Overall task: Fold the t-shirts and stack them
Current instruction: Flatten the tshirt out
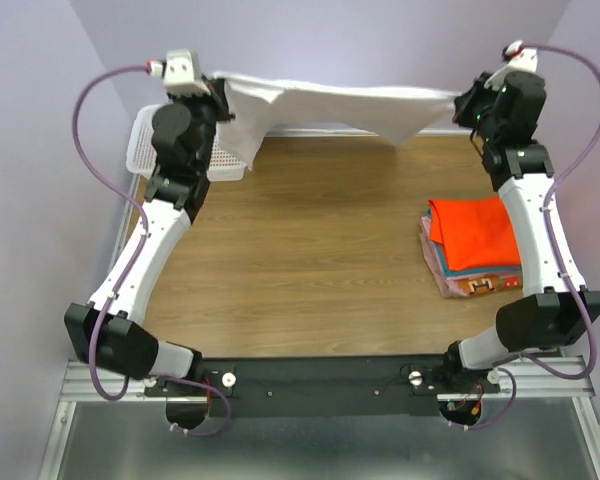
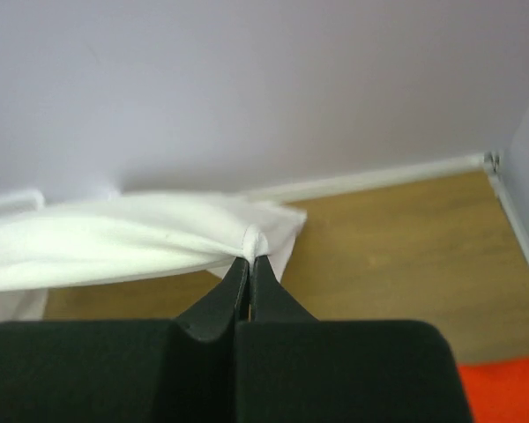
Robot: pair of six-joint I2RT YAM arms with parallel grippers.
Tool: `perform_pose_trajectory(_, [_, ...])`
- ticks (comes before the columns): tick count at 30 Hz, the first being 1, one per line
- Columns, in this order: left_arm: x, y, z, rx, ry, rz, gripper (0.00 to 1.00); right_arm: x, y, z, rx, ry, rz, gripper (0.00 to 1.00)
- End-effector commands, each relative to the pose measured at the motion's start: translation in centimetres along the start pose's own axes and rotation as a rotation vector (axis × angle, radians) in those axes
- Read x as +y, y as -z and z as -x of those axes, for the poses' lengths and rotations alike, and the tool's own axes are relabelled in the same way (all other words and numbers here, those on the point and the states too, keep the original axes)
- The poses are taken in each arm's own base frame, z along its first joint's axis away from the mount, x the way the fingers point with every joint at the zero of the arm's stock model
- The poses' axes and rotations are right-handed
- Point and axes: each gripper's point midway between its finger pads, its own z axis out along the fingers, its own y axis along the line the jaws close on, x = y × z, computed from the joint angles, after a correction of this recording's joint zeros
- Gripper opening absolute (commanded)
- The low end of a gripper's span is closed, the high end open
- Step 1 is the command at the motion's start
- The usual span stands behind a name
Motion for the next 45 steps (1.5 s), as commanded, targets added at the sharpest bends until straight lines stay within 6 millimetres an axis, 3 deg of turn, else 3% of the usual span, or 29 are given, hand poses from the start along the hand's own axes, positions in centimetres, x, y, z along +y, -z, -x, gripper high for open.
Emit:
perform_pose_trajectory(1, [-0.1, 3.9, -4.7, 0.057, 0.115, -0.045, 0.00, -2.0, 1.1, -7.1, 0.151, -0.001, -0.039, 0.00])
perform_pose_trajectory(2, [0.3, 5.6, -7.6, 0.109, 0.144, -0.040, 0.00, -2.7, 2.0, -10.1, 0.206, -0.024, -0.062, 0.00])
perform_pose_trajectory(4, [0.1, 7.5, -10.5, 0.173, 0.166, -0.043, 0.00, -3.5, 3.1, -13.3, 0.262, -0.040, -0.083, 0.00])
perform_pose_trajectory(5, [1.0, 9.5, -13.2, 0.225, 0.194, -0.007, 0.00, -3.9, 4.0, -16.2, 0.315, -0.058, -0.088, 0.00])
perform_pose_trajectory(7, [1.2, 11.6, -15.9, 0.279, 0.230, 0.013, 0.00, -4.1, 4.8, -18.8, 0.366, -0.074, -0.084, 0.00])
perform_pose_trajectory(8, [1.6, 13.5, -19.0, 0.341, 0.234, 0.034, 0.00, -4.2, 5.4, -19.8, 0.386, -0.087, -0.087, 0.00])
perform_pose_trajectory(9, [1.5, 14.5, -19.6, 0.354, 0.263, 0.041, 0.00, -4.6, 5.9, -21.9, 0.427, -0.093, -0.100, 0.00])
perform_pose_trajectory(11, [2.0, 17.3, -23.1, 0.432, 0.285, 0.076, 0.00, -3.9, 6.8, -24.2, 0.482, -0.123, -0.054, 0.00])
perform_pose_trajectory(13, [1.8, 18.8, -24.4, 0.464, 0.328, 0.082, 0.00, -4.1, 8.0, -26.9, 0.544, -0.143, -0.051, 0.00])
perform_pose_trajectory(17, [1.1, 23.0, -28.5, 0.598, 0.365, 0.098, 0.00, -4.7, 10.6, -29.9, 0.593, -0.175, -0.077, 0.00])
perform_pose_trajectory(20, [-0.3, 25.9, -29.7, 0.677, 0.427, 0.098, 0.00, -5.1, 12.7, -30.3, 0.588, -0.205, -0.106, 0.00])
perform_pose_trajectory(23, [0.9, 29.7, -31.1, 0.766, 0.448, 0.179, 0.00, -5.2, 14.8, -31.2, 0.627, -0.260, -0.143, 0.00])
perform_pose_trajectory(27, [1.8, 32.5, -31.7, 0.843, 0.473, 0.243, 0.00, -5.5, 17.7, -33.0, 0.694, -0.319, -0.198, 0.00])
perform_pose_trajectory(35, [1.9, 36.3, -32.3, 1.039, 0.454, 0.314, 0.00, -5.5, 21.8, -35.5, 0.795, -0.411, -0.264, 0.00])
perform_pose_trajectory(38, [2.0, 37.2, -32.2, 1.080, 0.462, 0.338, 0.00, -4.7, 21.9, -35.1, 0.805, -0.446, -0.237, 0.01])
perform_pose_trajectory(45, [0.8, 39.7, -32.8, 1.178, 0.515, 0.314, 0.00, -4.9, 24.1, -36.8, 0.880, -0.507, -0.307, 0.01])
